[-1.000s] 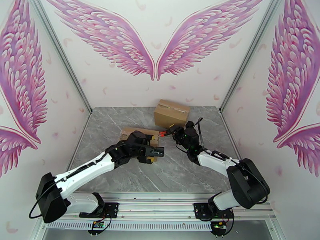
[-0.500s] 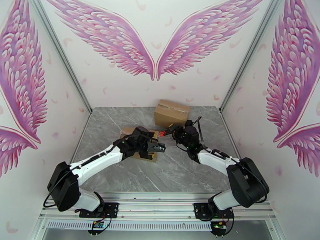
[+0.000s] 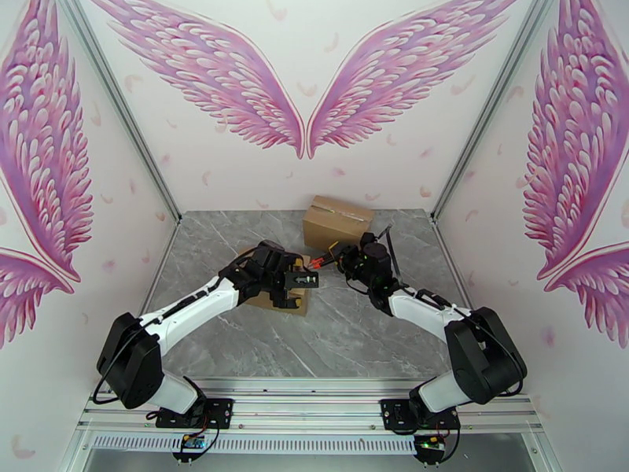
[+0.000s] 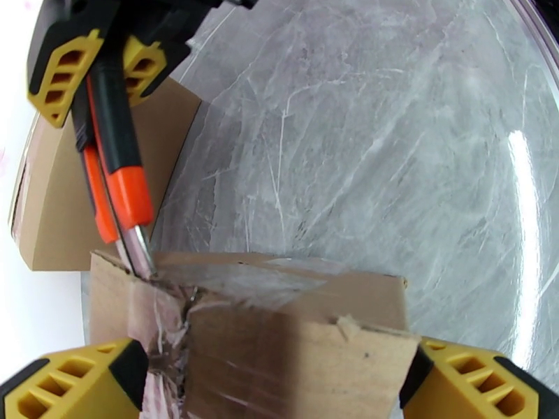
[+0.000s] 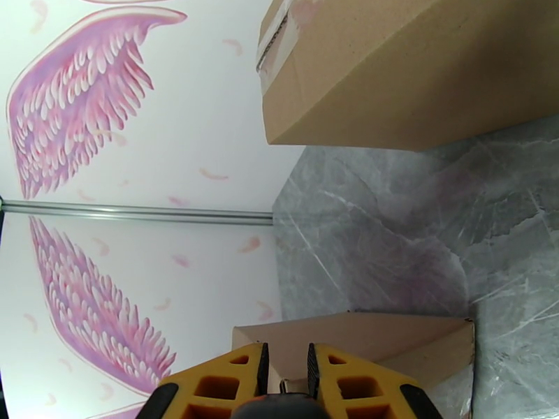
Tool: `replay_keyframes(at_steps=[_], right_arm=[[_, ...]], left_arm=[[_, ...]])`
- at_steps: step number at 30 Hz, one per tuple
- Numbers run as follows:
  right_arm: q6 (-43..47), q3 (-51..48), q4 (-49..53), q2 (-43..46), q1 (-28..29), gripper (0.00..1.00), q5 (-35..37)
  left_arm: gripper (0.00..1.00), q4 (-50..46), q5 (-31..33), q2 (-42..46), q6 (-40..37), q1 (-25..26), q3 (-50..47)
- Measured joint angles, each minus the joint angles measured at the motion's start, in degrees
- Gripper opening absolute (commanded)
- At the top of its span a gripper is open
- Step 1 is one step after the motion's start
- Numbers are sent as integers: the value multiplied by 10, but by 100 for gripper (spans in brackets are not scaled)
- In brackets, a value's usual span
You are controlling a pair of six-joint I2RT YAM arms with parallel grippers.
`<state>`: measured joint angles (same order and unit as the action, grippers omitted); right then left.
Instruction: Unpack the express box
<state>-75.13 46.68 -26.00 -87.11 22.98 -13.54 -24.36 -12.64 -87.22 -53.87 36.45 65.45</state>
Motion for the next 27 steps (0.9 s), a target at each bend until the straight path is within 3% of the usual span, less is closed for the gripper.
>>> replay_keyframes(at_steps=[27], right_arm=[[12, -3, 21, 8, -1, 0, -16]], left_arm=[[99, 33, 29, -15, 61, -5, 1]])
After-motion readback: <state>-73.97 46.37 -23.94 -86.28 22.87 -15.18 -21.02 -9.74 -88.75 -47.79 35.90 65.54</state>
